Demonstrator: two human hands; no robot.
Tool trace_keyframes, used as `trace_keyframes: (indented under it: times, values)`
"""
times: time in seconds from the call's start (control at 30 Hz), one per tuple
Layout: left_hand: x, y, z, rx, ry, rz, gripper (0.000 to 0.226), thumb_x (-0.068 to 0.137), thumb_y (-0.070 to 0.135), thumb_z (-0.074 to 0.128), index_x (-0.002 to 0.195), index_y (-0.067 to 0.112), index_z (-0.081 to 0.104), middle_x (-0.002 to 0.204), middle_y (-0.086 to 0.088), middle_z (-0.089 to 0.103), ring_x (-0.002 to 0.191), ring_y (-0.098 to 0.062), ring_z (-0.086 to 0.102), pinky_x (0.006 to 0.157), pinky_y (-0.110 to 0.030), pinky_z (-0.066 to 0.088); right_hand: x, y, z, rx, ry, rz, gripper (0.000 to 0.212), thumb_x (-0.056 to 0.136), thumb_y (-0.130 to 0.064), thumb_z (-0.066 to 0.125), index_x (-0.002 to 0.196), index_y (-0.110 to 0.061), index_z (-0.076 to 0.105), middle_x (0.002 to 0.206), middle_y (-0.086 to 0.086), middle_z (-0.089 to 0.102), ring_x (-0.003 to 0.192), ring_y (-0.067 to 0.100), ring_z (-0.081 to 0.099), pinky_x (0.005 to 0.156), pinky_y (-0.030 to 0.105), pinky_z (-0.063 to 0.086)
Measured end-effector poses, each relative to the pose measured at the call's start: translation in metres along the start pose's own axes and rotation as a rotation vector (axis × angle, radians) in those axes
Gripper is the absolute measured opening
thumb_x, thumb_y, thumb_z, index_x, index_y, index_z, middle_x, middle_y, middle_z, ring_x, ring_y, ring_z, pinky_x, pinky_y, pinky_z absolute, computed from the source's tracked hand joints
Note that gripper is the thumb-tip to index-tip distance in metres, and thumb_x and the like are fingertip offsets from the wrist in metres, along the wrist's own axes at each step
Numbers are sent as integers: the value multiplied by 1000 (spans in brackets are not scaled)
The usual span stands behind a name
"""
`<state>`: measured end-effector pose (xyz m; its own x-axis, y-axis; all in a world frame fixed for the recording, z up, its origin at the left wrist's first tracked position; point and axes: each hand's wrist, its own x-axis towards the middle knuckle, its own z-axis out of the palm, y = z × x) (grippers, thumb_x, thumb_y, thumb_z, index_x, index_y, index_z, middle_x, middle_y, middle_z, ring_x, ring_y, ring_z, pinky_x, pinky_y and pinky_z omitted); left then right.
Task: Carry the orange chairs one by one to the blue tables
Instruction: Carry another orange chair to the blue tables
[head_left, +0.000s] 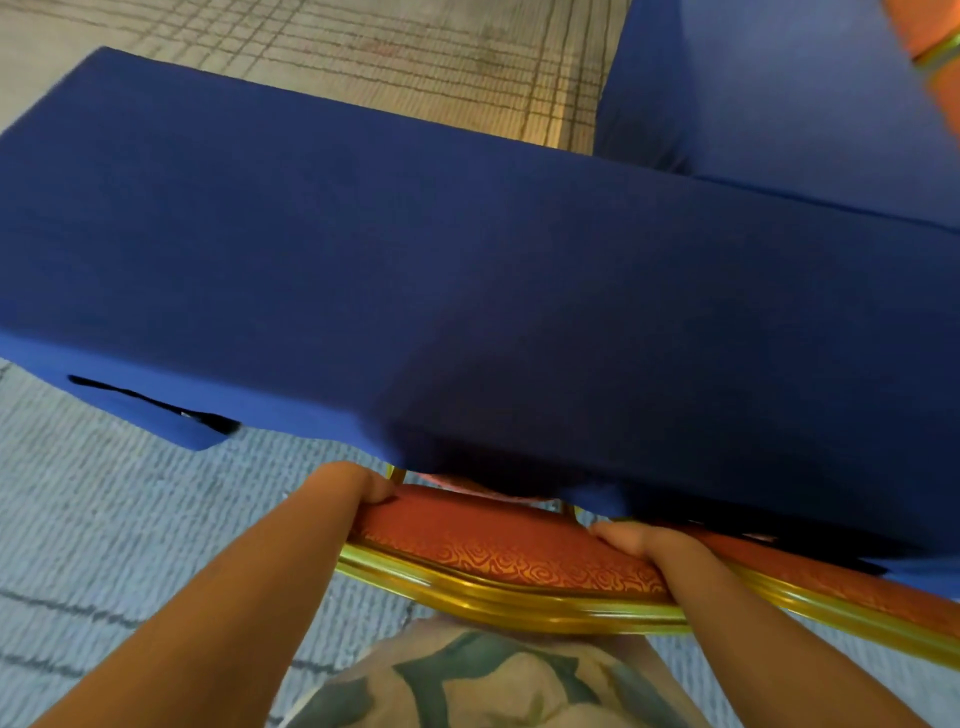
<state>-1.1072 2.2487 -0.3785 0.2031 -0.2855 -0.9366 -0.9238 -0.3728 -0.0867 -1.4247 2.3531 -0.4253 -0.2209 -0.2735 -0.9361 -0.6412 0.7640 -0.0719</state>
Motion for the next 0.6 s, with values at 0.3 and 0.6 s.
trace_keyframes:
  times: [0.3, 0.6]
  values:
    - [3, -4, -6, 53, 59, 52, 56, 94, 52, 48, 133, 11, 52, 125, -9, 55, 98, -24, 57, 86, -36, 43, 0, -5, 5, -34, 6, 9, 34, 85, -49, 52, 95, -21, 68, 118, 9, 67, 100, 21, 66, 97, 34, 50]
    - [-17, -18, 7, 107, 281, 201, 61, 93, 50, 45, 143, 14, 44, 152, -8, 38, 137, -29, 39, 112, -41, 31, -39, -19, 13, -146, 203, -146, 48, 88, -49, 53, 105, -7, 67, 118, 17, 65, 95, 24, 60, 79, 27, 42]
